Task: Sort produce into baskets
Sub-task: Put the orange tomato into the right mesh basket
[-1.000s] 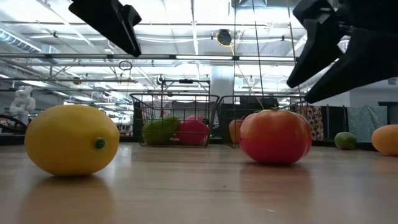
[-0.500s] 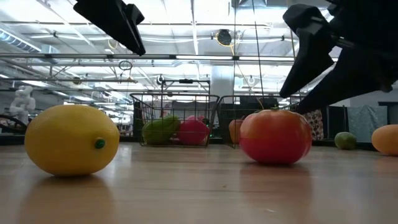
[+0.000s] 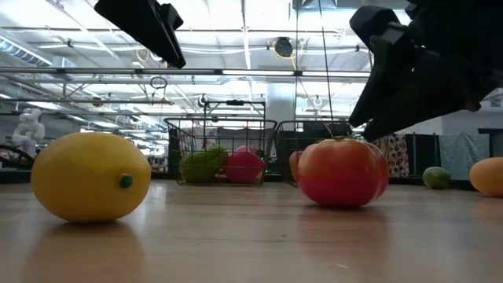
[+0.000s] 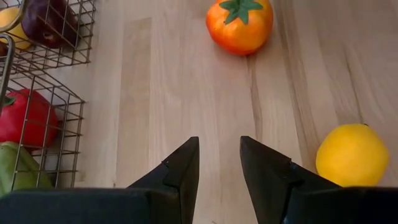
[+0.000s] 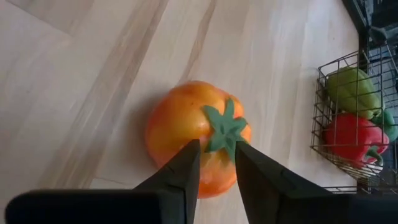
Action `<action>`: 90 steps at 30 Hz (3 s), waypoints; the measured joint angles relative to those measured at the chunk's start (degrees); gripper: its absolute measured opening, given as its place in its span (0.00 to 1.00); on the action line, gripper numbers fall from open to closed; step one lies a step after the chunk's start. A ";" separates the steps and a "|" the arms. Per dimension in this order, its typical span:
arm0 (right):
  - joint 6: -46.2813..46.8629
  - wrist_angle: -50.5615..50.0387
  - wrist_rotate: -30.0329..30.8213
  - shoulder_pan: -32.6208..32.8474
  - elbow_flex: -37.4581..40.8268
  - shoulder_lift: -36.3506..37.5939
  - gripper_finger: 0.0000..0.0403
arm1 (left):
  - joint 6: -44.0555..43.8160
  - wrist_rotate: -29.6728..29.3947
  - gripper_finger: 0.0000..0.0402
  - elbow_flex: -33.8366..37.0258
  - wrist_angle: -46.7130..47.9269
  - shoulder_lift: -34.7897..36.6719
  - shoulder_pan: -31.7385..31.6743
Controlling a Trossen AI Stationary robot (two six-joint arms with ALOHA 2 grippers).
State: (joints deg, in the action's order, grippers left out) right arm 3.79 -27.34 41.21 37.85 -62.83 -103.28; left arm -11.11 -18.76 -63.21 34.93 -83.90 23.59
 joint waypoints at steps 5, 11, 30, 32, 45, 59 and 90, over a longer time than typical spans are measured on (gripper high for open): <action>-0.40 0.92 -2.21 -1.17 0.00 0.00 0.20 | 0.00 0.00 0.31 0.00 -0.01 0.00 -0.02; -1.68 2.13 -2.64 -1.95 0.00 -0.02 0.17 | 0.00 0.00 0.31 0.00 0.01 0.00 -0.04; -1.85 0.70 -0.19 -3.28 -3.27 -0.04 0.00 | 0.02 0.02 0.31 0.00 -0.01 0.00 0.00; -1.95 -2.33 2.92 -3.29 -5.56 -0.04 0.00 | 0.02 0.00 0.31 0.01 -0.01 0.00 0.00; -2.47 -29.39 15.26 -9.64 -21.13 0.06 0.00 | 0.92 2.01 0.31 0.01 4.47 0.00 0.45; -5.85 -39.63 15.87 -27.15 -22.18 15.45 0.00 | 0.87 2.14 0.31 0.01 5.08 0.00 2.38; -23.71 0.59 -6.61 -65.01 6.05 19.76 0.00 | -0.02 2.10 0.31 5.93 0.12 0.00 2.32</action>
State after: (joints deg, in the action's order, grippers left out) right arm -19.91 -26.75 34.60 -27.17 -56.78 -83.53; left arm -11.14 -16.66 -57.28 35.05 -83.90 25.91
